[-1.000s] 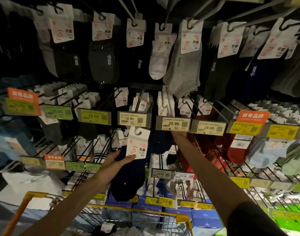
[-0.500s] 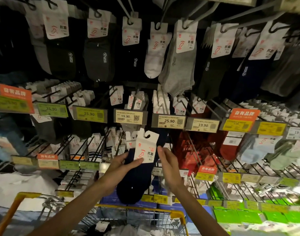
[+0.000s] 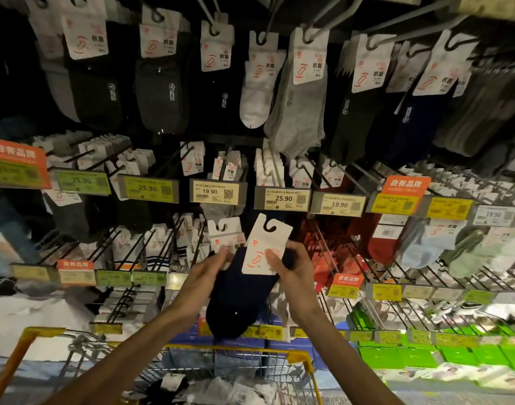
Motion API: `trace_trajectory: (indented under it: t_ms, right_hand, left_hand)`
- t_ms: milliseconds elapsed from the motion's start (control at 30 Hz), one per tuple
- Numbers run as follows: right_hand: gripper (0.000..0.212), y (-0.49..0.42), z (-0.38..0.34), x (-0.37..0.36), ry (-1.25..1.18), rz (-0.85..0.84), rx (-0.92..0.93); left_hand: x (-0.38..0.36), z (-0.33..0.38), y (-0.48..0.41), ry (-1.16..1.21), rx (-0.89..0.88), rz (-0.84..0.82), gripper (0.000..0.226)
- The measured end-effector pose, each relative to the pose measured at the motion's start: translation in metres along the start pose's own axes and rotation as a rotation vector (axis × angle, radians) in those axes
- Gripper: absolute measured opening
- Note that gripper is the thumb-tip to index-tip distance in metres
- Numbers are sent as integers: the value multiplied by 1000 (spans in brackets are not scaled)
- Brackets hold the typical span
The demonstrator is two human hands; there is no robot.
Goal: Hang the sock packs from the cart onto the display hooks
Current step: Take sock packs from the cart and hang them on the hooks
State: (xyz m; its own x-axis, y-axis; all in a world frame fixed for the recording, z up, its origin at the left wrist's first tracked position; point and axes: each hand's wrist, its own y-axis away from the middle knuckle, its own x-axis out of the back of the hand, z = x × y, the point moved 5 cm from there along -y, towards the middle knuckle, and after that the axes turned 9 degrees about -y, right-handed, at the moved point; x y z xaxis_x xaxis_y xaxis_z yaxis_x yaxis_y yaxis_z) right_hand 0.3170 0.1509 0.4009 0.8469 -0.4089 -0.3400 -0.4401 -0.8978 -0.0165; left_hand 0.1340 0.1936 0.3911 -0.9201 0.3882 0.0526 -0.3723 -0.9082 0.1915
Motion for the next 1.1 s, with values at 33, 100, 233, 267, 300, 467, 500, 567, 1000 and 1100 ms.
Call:
trace_trajectory:
  t_ms: [33,100,233,267,300,467,500,567,1000,1100]
  right_hand:
    - [27,-2,-4,2,-13,2,10]
    - [26,-9,-11,9,-36,26,26]
    - [20,-26,-26,16,2,62,52]
    - [21,-29,-29,14,12,47,46]
    - [23,-32,-31,12,22,25,39]
    - [28,-38,-35,4,47,-47,49]
    - [28,-37,-34,5,57,-67,58]
    - [28,-31,-37,4,98,-104,92]
    - [27,-72,-41,-10,109,49,159]
    - [29,-90,-36,-15,179,93,169]
  left_hand:
    - [5,0,0,-24,2,14,43]
    - [14,-1,-4,-45,-19,57,40]
    - [31,0,-6,7,-82,91,14]
    - [35,-1,-6,0,-91,88,13]
    - [39,-2,-7,1,-98,77,15]
    - [44,-2,-7,12,-94,18,30]
    - [44,-3,-7,11,-98,9,32]
    - [46,-5,-7,7,-102,0,35]
    - [37,-2,-3,6,-75,4,37]
    - [37,0,1,5,-70,2,36]
